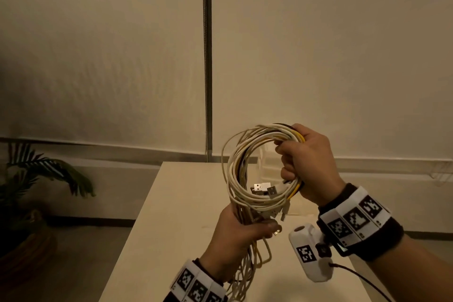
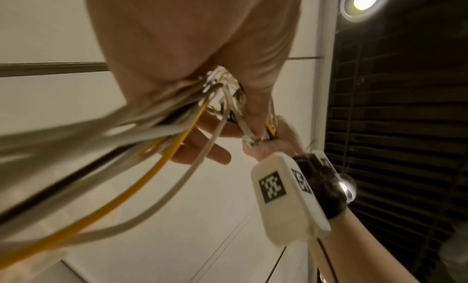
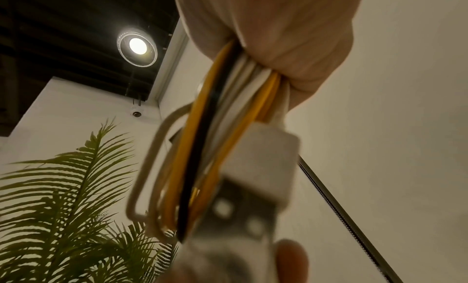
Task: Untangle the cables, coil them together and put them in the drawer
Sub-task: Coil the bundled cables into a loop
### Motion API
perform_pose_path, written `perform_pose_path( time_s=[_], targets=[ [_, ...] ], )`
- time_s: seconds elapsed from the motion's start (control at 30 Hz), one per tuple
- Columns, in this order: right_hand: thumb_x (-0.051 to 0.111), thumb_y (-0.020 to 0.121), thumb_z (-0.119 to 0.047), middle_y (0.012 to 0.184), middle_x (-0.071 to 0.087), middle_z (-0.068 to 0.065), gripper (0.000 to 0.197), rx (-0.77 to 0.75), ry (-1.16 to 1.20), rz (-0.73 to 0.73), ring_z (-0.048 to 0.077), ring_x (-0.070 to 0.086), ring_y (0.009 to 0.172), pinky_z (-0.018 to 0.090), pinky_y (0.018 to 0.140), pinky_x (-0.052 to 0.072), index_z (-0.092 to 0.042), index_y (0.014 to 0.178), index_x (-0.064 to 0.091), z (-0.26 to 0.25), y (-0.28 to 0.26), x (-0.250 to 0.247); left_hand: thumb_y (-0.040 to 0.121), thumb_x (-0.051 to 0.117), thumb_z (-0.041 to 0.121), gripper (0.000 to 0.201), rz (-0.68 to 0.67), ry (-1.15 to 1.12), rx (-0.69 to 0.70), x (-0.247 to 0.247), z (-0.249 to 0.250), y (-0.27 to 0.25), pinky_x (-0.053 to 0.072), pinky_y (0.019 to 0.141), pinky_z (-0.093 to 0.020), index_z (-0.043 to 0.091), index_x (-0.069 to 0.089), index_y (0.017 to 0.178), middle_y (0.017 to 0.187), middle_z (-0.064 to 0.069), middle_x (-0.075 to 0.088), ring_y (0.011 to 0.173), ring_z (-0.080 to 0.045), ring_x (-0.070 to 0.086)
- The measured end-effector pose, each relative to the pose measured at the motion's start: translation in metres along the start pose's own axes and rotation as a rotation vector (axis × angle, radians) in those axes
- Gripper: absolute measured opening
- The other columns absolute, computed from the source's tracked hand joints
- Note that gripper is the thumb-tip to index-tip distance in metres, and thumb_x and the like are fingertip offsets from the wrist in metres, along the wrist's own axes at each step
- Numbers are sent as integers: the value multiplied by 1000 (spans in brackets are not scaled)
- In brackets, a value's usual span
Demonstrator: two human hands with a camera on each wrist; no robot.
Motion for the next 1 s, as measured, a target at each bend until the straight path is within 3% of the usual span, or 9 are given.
perform_pose_path(
  time_s=[0.13, 0.27, 0.4, 0.5, 0.63, 0.73, 0.87, 0.93, 1.0],
  targets=[
    [46, 80, 15, 45, 43, -2, 21, 5, -2, 7, 14, 29, 38, 23, 39, 26, -3, 80, 58, -5, 3, -3, 66, 67, -8, 35, -8, 15, -20, -1, -2, -1, 56, 70, -37, -2, 60, 100, 80, -20, 65, 75, -37, 68],
    [45, 81, 13, 45, 35, -2, 21, 173, 136, -15, 10, 23, 35, 17, 35, 22, -6, 74, 52, -5, 13, -13, 66, 57, -6, 27, 77, -53, 14, -18, 2, 2, 46, 53, -33, 18, 66, 77, 76, -20, 46, 55, -26, 52],
    [42, 83, 9, 41, 20, -6, 26, 340, 458, 9, 8, 15, 31, 16, 31, 16, -12, 68, 40, 15, 8, 4, 63, 70, 9, 27, 226, -133, 104, 6, -12, 9, 38, 54, -32, 6, 65, 90, 69, -14, 61, 56, -24, 50],
    [41, 82, 13, 45, 25, -4, 31, 228, 462, 95, 10, 15, 35, 19, 35, 15, -14, 66, 38, 21, 4, 15, 60, 75, 3, 36, 216, -229, 167, 25, -19, 6, 44, 57, -31, -3, 61, 93, 81, -15, 63, 63, -22, 51],
    [43, 81, 14, 56, 32, 8, 25, 0, 298, 159, 15, 20, 41, 23, 40, 21, -9, 76, 49, 21, -7, 17, 45, 97, 30, 61, 158, -357, 156, 22, -17, 11, 40, 57, -33, 5, 68, 92, 71, -9, 56, 60, -19, 46],
    [44, 83, 15, 60, 33, 12, 23, -88, 231, 149, 16, 21, 41, 25, 41, 25, -7, 79, 50, 24, -18, 20, 35, 99, 39, 73, 178, -546, 116, 23, -7, 14, 48, 54, -29, 13, 71, 98, 77, -6, 66, 60, -15, 56],
    [45, 84, 15, 54, 37, 7, 20, -116, 229, 161, 17, 27, 37, 25, 39, 35, -4, 82, 49, 30, -25, 17, 51, 96, 32, 54, 185, -599, 122, 27, 7, 21, 53, 68, -34, 10, 73, 94, 87, -12, 69, 77, -21, 65],
    [46, 85, 14, 51, 41, 5, 18, -130, 243, 177, 17, 33, 37, 28, 39, 36, -3, 84, 50, 32, -27, 15, 70, 85, 19, 37, 205, -648, 127, 31, 16, 23, 53, 79, -40, 0, 70, 98, 86, -16, 66, 81, -25, 65],
    [47, 87, 12, 50, 40, 6, 16, -141, 237, 188, 17, 37, 38, 30, 42, 40, -3, 86, 51, 34, -29, 13, 79, 70, 10, 13, 251, -613, 159, 34, 24, 24, 52, 79, -40, 0, 69, 87, 77, -15, 62, 76, -25, 62]
  ],
)
Point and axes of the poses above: each hand's wrist, its own y-axis towards the middle knuckle, its own x-axis out of the palm, z = x × y, the point moved 2 cm from there along y, towards the middle knuckle
